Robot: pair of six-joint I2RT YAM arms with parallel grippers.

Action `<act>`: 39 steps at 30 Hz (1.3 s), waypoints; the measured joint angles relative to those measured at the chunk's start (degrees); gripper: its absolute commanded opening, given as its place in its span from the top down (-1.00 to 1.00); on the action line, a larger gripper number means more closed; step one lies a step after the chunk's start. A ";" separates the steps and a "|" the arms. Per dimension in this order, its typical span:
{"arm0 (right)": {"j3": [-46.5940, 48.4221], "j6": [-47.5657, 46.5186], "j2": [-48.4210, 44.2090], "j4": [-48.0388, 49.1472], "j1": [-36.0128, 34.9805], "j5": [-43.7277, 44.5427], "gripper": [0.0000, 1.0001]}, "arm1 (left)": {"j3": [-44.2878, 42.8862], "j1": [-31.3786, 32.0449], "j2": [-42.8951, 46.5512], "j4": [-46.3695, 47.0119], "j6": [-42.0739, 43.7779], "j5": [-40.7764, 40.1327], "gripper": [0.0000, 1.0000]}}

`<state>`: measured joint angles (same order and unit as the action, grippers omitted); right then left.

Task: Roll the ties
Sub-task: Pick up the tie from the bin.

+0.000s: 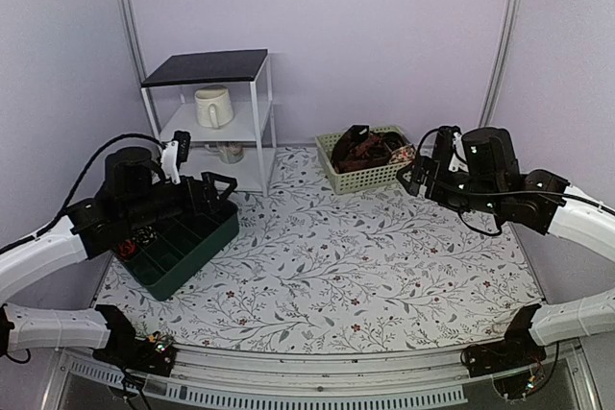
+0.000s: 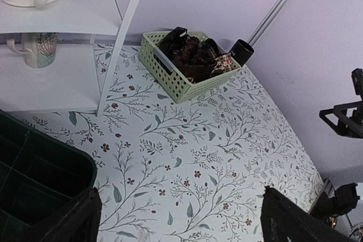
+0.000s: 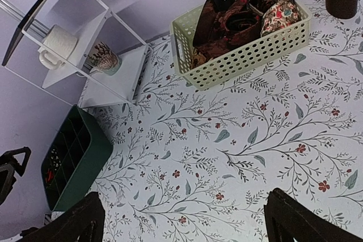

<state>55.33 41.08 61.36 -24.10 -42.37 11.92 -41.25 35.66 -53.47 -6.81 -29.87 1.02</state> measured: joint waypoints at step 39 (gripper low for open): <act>52.09 -19.47 69.77 8.46 24.06 6.08 -0.47 | 0.22 -1.20 -1.20 -7.43 7.37 0.79 -0.88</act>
<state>107.42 21.61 131.13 -15.64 -18.31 18.00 -41.04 34.46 -54.68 -14.24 -22.50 1.80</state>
